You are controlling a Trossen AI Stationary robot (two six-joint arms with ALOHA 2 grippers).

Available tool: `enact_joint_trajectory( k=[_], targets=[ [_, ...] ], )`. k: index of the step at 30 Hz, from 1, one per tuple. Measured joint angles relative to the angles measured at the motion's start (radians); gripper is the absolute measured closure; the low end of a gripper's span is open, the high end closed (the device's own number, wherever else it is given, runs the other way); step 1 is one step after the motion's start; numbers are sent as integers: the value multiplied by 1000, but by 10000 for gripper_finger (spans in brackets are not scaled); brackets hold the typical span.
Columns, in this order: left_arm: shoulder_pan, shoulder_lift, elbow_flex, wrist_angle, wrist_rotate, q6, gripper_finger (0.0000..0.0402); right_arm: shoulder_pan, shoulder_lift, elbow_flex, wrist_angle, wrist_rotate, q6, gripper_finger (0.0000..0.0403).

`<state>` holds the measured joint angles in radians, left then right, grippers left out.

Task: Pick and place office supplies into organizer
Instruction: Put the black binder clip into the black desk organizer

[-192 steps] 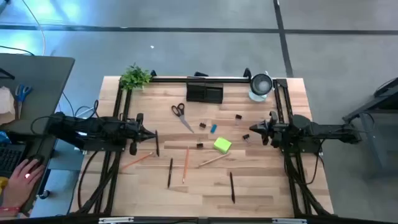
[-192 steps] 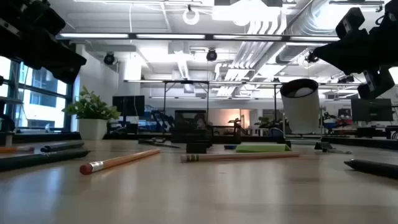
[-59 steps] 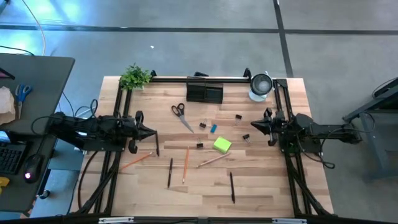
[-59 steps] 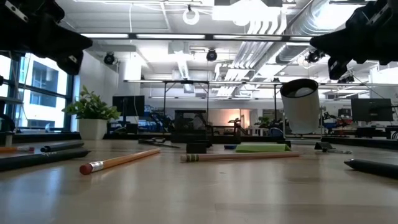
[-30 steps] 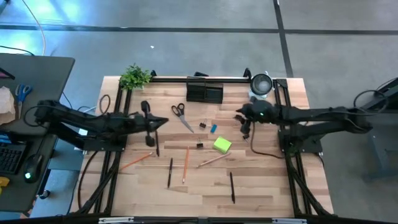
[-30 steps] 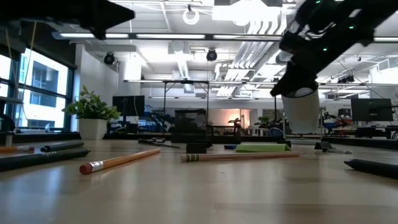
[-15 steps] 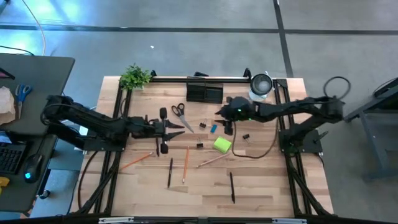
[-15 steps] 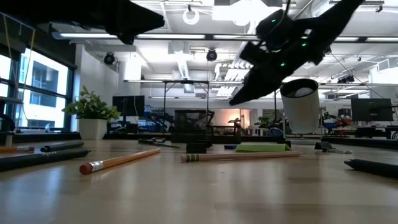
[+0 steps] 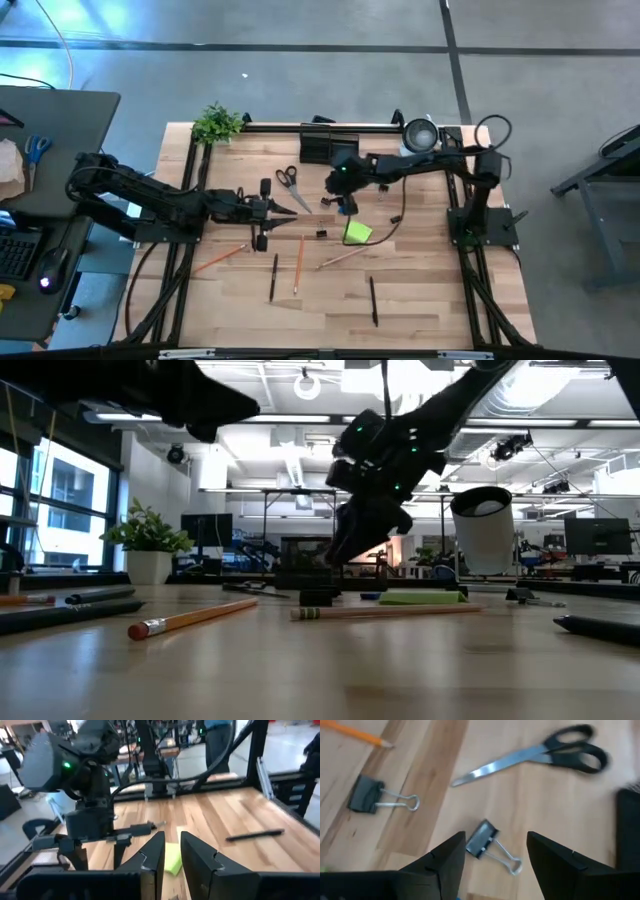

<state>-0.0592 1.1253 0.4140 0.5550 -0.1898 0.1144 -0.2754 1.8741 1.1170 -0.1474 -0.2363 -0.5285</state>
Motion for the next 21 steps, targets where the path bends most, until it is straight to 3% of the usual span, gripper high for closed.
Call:
enact_joint_trajectory(
  k=[7, 21],
  targets=[
    [0, 0, 0, -8, 3, -18, 350, 16, 75, 87, -85, -2, -360, 194],
    [0, 0, 0, -22, 25, -37, 348, 1, 91, 94, -94, -71, -402, 194]
  ],
)
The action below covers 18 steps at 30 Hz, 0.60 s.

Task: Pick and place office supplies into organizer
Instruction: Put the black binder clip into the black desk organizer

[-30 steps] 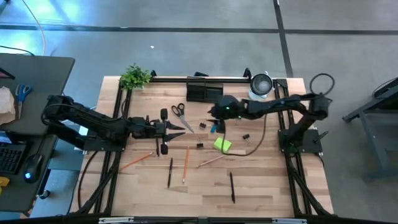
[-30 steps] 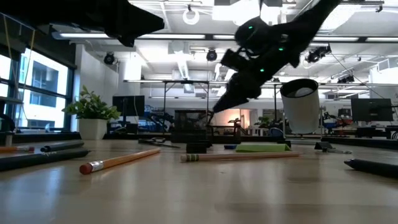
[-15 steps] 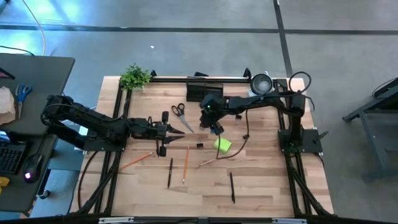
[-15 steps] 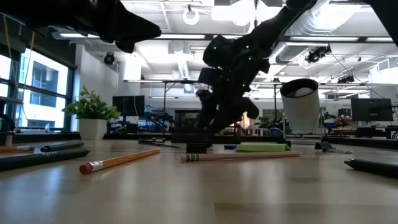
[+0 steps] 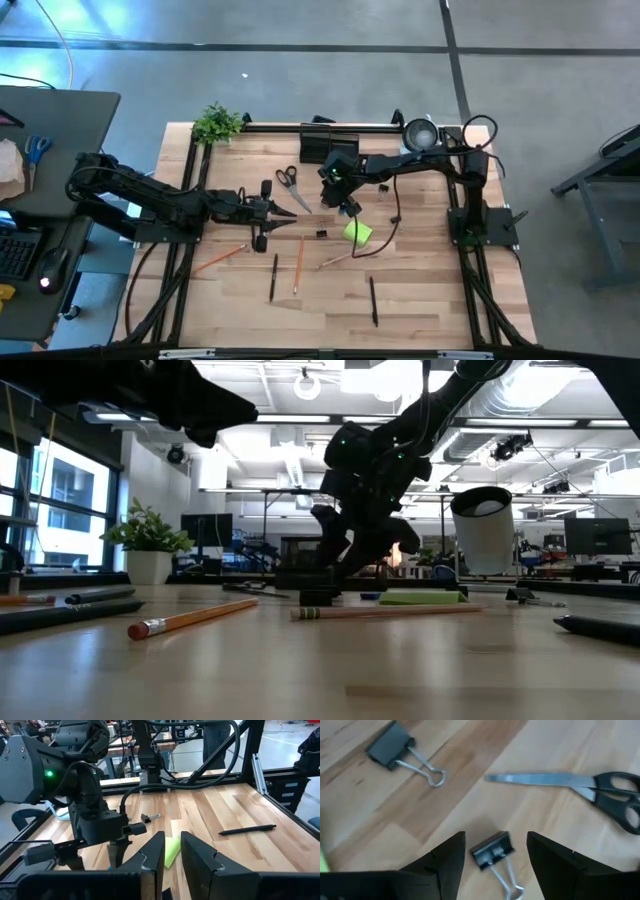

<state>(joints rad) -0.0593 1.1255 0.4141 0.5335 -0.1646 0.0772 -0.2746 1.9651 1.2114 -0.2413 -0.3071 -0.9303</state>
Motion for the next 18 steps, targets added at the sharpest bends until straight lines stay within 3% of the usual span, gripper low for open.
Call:
enact_joint_trajectory(
  k=[18],
  targets=[
    [0, 0, 0, -4, 0, -5, 348, -1, 58, 4, -21, -5, -39, 198]
  ],
)
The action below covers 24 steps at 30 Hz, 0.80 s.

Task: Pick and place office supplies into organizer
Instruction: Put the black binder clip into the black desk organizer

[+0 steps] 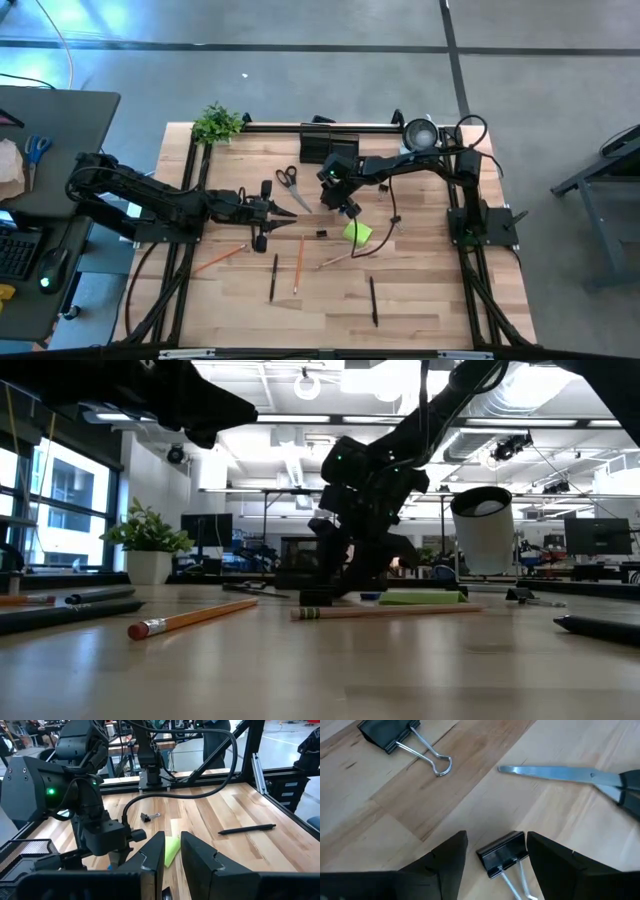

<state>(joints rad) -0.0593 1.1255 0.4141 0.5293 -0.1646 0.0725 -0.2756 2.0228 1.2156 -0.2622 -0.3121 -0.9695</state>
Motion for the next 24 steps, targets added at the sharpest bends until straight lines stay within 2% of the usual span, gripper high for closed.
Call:
enact_joint_trajectory(
  k=[13, 24],
  targets=[
    [0, 0, 0, -2, 0, -5, 348, 2, -11, 1, -43, 17, 100, 298],
    [0, 0, 0, -7, 0, -15, 348, 3, -67, 105, -224, 77, 187, 377]
  ],
)
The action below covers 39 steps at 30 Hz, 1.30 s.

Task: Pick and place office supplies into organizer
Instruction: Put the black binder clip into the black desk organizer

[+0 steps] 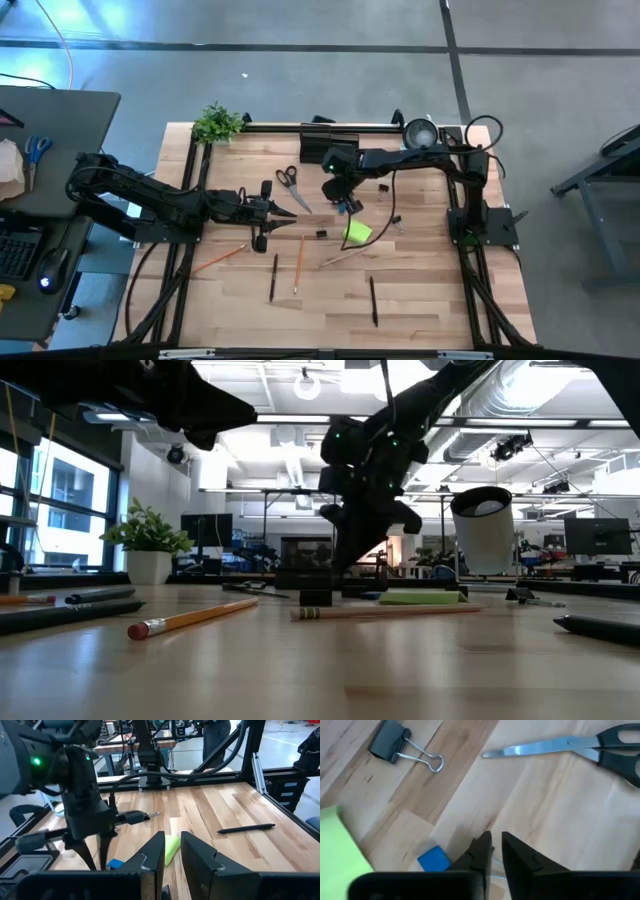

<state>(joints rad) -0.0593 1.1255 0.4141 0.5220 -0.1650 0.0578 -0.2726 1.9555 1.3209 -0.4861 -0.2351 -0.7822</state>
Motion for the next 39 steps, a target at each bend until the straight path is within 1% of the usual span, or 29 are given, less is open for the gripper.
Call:
enact_joint_trajectory(
  k=[4, 6, 9, 13, 18, 21, 23, 27, 31, 34, 37, 39],
  targets=[
    [0, 0, 0, -1, 0, -3, 348, 0, -6, 45, -76, 15, 73, 400],
    [0, 0, 0, -1, 0, -3, 348, 0, -7, 53, -111, 39, 151, 397],
    [0, 0, 0, -1, -1, -11, 348, -6, -7, 52, -116, 82, 263, 380],
    [0, 0, 0, 4, -3, -39, 348, -9, -7, 53, -102, 105, 492, 341],
    [0, 0, 0, 19, -23, -46, 348, -4, -7, 53, -110, 111, 760, 272],
    [0, 0, 0, 72, -65, -14, 348, 6, -4, 44, -102, 113, 872, 231],
    [1, -1, 6, 103, -69, 13, 348, 13, -3, 37, -106, 113, 949, 208],
    [0, -13, 62, 85, -60, 71, 348, 23, -2, 37, -101, 132, 1080, 176],
    [0, -30, 126, -34, -23, 92, 348, 31, -2, 37, -76, 173, 1215, 167],
    [0, -41, 149, -128, 28, 90, 348, 48, -2, 37, -78, 228, 1293, 167],
    [0, -42, 152, -155, 81, 88, 348, 81, 2, 37, -81, 269, 1357, 167],
    [0, -42, 151, -175, 95, 88, 348, 101, 11, 37, -84, 290, 1399, 167]
  ],
)
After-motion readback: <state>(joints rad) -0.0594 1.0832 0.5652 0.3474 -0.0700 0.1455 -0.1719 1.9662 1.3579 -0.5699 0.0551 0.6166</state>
